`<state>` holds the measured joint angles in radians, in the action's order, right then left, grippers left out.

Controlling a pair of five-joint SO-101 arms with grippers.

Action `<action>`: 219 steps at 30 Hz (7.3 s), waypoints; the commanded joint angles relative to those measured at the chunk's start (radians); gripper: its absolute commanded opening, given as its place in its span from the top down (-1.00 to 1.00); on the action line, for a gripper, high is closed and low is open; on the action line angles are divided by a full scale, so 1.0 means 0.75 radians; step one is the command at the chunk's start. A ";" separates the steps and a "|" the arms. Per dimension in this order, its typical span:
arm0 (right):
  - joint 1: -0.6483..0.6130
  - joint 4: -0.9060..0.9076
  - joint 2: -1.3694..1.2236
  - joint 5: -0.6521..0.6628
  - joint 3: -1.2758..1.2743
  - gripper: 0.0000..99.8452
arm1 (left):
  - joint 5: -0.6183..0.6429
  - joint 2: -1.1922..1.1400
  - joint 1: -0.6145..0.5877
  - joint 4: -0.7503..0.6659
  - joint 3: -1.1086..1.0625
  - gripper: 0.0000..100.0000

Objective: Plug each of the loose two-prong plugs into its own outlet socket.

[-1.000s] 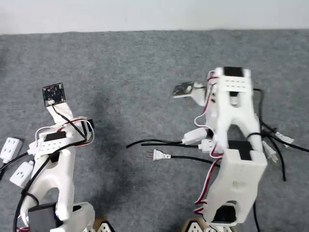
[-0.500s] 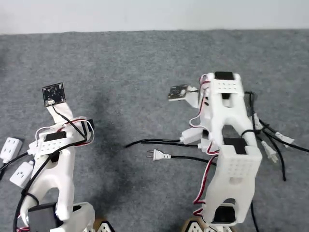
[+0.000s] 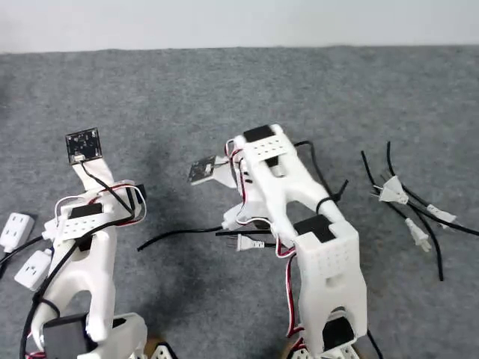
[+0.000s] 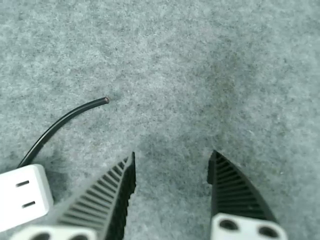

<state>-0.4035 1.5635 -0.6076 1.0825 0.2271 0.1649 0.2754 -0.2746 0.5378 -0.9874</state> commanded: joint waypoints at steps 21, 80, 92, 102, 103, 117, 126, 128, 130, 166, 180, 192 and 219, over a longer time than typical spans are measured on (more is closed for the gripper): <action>0.686 0.064 0.645 -0.669 -0.368 0.98 | -0.516 0.203 0.530 0.454 0.283 0.55; 0.813 -0.834 0.637 -0.898 -1.027 0.98 | -1.223 -0.008 0.458 1.371 1.151 0.98; 0.811 -0.836 0.637 -0.898 -1.041 0.98 | -1.776 -0.106 -0.426 1.397 1.143 0.98; 0.811 -0.836 0.637 -0.898 -1.045 0.98 | -1.819 -0.458 -0.683 1.133 1.145 0.97; 0.811 -0.836 0.637 -0.898 -1.045 0.98 | -1.819 -0.468 -0.685 1.135 1.145 0.97; 0.809 -0.836 0.637 -0.898 -1.043 0.98 | -1.907 -0.395 -0.728 1.101 1.145 0.34; 0.744 -0.819 0.656 -0.896 -1.019 0.98 | -1.424 -0.178 -0.325 1.334 1.104 0.35; 0.705 -0.735 0.670 -0.886 -0.935 0.97 | -1.309 -0.119 -0.250 1.334 1.032 0.35; 0.672 -0.609 0.686 -0.818 -0.831 0.96 | -1.203 -0.051 -0.205 1.287 0.926 0.35; 0.318 -0.351 0.359 0.014 -0.632 0.55 | -0.646 1.223 0.000 0.235 -0.725 0.35; 0.154 -0.134 0.437 0.254 -0.485 0.98 | -0.646 1.223 0.004 0.231 -0.727 0.35; -0.083 -0.210 0.498 0.272 -0.479 0.98 | -0.646 1.223 0.004 0.231 -0.727 0.35; -0.181 -0.439 0.488 -0.086 -0.501 0.56 | -0.679 1.223 0.004 0.231 -0.729 0.35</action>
<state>-0.5309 1.2459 -0.2885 1.0687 -0.1811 -0.3368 1.1761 -0.2777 0.7388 -1.5413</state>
